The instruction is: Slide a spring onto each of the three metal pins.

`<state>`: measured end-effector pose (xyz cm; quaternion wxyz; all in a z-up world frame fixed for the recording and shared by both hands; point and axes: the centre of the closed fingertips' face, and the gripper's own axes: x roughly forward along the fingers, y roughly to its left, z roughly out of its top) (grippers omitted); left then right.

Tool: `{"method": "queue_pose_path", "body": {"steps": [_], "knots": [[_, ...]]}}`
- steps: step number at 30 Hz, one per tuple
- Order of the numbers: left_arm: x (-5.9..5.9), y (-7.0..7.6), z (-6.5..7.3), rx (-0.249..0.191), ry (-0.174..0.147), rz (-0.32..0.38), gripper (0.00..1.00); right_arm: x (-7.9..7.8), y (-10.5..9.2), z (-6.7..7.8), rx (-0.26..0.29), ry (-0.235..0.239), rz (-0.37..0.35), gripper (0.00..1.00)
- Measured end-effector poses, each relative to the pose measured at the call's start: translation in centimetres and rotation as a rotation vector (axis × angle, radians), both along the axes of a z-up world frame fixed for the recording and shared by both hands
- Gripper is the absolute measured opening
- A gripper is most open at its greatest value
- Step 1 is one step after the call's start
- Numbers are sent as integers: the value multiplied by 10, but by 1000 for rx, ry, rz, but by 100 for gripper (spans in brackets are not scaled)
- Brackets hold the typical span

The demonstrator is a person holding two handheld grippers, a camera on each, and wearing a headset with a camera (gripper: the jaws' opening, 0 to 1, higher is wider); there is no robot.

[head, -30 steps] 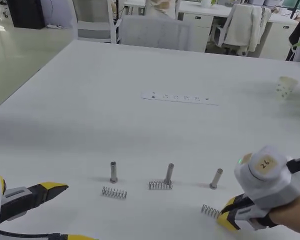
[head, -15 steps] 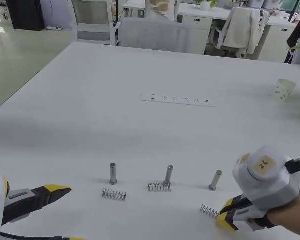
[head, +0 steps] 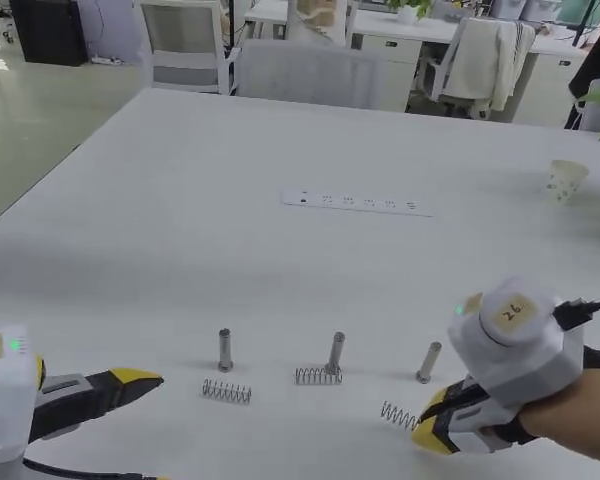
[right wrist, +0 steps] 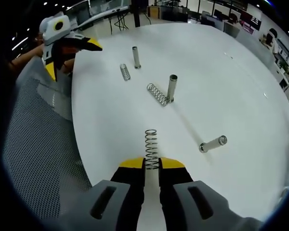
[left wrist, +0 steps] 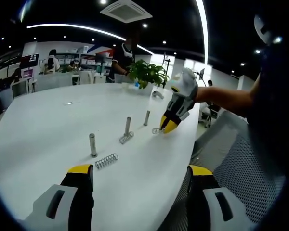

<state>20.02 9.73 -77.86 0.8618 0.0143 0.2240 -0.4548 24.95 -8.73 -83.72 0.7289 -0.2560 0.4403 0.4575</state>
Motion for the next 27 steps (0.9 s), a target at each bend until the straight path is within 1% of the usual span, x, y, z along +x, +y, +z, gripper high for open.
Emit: {"method": "queue_pose_path", "body": {"steps": [4, 7, 13, 17, 21, 27], "knots": [[1, -5, -1, 2, 2, -24, 75, -1, 6, 3, 0, 3, 17, 8], [1, -12, -2, 12, 3, -59, 74, -3, 12, 5, 0, 5, 38, 8], [2, -20, -2, 24, 0, -105, 73, -6, 28, 11, 2, 1, 79, 8], [4, -23, 0, 29, -6, -128, 71, -9, 37, 14, 1, 1, 111, 8], [6, -24, -2, 40, -8, -145, 71, -12, 45, 16, -3, -3, 141, 8], [6, -27, -5, 57, -9, -168, 70, -15, 59, 19, -5, -5, 184, 8]]}}
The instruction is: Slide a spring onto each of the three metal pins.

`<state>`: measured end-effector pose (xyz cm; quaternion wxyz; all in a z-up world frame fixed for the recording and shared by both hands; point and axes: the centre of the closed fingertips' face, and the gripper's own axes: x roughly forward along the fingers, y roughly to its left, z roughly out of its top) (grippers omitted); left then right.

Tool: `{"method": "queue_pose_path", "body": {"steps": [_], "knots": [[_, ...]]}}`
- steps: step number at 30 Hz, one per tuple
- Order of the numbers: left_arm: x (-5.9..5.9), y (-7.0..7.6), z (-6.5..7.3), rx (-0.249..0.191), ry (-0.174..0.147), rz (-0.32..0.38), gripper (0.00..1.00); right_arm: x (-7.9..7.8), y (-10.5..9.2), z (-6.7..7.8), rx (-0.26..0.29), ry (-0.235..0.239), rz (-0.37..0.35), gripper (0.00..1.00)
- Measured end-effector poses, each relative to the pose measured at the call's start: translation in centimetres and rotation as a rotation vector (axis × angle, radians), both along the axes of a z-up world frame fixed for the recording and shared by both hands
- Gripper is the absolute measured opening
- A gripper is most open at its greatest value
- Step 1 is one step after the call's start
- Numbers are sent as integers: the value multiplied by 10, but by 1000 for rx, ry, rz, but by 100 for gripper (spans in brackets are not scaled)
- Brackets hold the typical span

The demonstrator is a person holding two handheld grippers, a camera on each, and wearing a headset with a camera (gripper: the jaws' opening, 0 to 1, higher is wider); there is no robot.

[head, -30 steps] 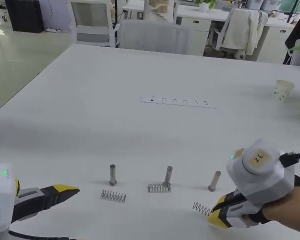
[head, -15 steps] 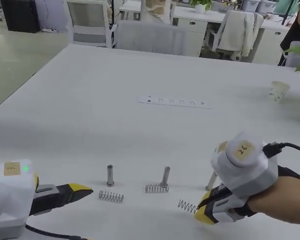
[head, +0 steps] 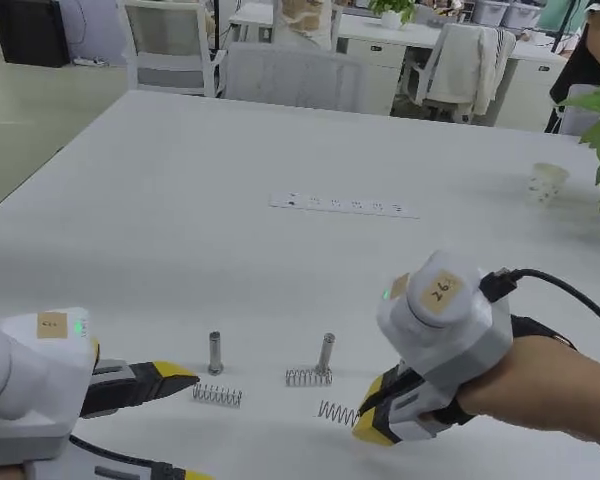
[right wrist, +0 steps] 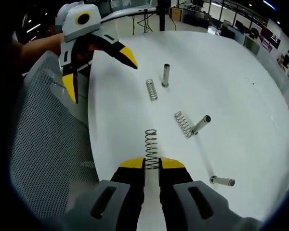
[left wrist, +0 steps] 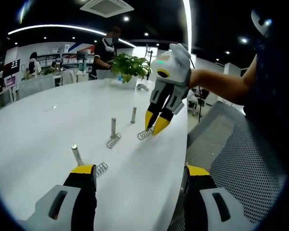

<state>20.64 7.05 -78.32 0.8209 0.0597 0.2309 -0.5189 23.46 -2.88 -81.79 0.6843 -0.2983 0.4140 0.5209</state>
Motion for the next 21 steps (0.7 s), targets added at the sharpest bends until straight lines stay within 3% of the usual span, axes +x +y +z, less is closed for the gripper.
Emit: {"method": "queue_pose_path", "body": {"steps": [15, 21], "knots": [[9, -10, 2, 21, -35, -53, 61, -9, 32, 7, -9, -14, 119, 8], [9, -16, -5, 39, -25, -94, 56, -12, 38, 8, -19, -14, 154, 8]]}}
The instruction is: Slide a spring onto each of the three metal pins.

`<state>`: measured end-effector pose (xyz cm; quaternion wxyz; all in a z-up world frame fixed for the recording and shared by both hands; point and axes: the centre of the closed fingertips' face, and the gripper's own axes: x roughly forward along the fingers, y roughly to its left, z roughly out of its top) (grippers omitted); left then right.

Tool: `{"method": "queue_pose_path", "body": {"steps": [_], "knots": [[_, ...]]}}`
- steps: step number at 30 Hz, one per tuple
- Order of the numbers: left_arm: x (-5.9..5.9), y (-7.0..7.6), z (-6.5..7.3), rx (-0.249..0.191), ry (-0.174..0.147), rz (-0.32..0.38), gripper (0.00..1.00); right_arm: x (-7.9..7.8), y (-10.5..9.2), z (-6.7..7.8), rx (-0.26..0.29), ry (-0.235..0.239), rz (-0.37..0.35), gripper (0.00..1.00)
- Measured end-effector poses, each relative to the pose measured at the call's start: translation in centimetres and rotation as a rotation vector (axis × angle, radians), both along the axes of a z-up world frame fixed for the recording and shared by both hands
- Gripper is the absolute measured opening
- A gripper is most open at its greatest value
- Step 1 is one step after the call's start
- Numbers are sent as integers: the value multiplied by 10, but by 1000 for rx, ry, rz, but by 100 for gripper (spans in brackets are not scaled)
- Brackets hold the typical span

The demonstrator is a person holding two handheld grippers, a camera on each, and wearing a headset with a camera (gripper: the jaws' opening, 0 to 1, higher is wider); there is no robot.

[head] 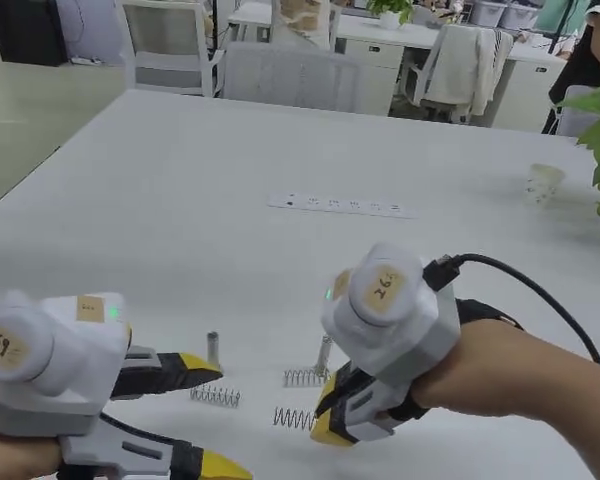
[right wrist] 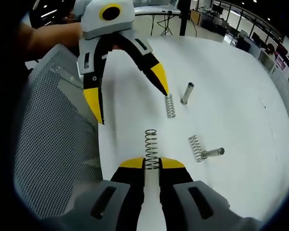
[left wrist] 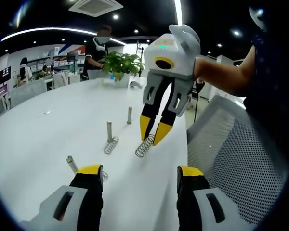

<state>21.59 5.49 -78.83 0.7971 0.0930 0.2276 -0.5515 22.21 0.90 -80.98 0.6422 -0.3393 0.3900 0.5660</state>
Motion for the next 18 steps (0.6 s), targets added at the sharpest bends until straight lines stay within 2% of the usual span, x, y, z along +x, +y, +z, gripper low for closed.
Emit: {"method": "queue_pose_path", "body": {"steps": [5, 8, 18], "knots": [[-2, -3, -5, 16, -5, -41, 51, -2, 3, 1, 0, 5, 18, 8], [-2, -5, -3, 7, -9, -51, 48, -5, 5, 1, -7, 6, 33, 8], [-5, -9, -6, 23, -42, -95, 37, -11, 12, 4, -15, 10, 73, 8]]}}
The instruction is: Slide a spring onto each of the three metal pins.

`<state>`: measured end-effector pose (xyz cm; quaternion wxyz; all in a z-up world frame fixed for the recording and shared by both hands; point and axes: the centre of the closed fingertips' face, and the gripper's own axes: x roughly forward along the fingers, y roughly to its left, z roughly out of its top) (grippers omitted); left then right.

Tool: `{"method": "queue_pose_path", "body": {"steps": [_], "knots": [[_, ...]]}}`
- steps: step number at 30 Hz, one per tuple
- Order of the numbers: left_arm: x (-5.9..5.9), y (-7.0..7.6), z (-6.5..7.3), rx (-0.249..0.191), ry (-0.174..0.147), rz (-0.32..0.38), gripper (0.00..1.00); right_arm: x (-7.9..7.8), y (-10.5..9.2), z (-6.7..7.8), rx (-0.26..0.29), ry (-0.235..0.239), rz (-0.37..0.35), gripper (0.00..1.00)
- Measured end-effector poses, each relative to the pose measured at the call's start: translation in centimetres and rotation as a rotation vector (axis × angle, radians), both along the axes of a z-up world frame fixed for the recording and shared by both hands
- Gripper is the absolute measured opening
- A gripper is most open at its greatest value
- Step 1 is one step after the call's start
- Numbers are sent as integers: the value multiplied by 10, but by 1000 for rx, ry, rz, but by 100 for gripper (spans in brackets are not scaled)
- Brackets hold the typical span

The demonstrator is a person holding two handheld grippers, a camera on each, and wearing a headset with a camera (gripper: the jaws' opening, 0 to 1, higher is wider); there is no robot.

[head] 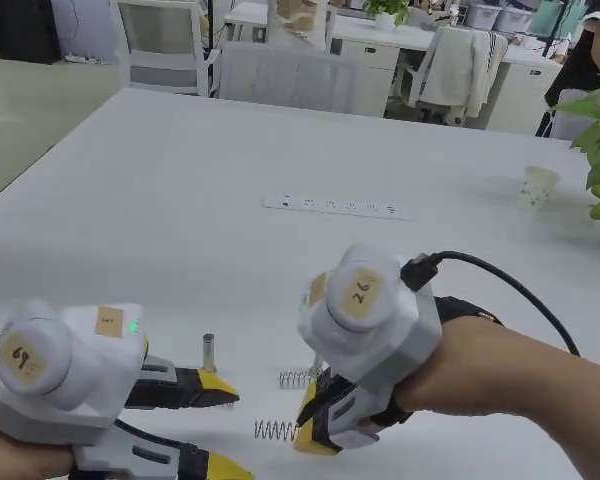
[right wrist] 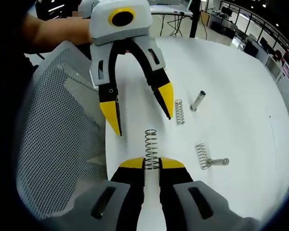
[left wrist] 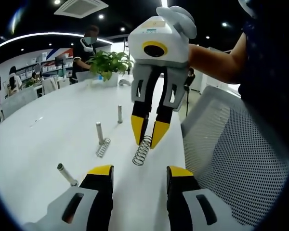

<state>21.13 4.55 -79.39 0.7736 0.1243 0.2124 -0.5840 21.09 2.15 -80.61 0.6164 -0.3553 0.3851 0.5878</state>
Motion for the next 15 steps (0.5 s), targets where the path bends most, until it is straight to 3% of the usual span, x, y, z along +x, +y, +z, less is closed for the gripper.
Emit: {"method": "queue_pose_path", "body": {"steps": [15], "knots": [[-7, -2, -1, 10, -14, -42, 26, -9, 12, -1, 0, 13, 19, 8]]}}
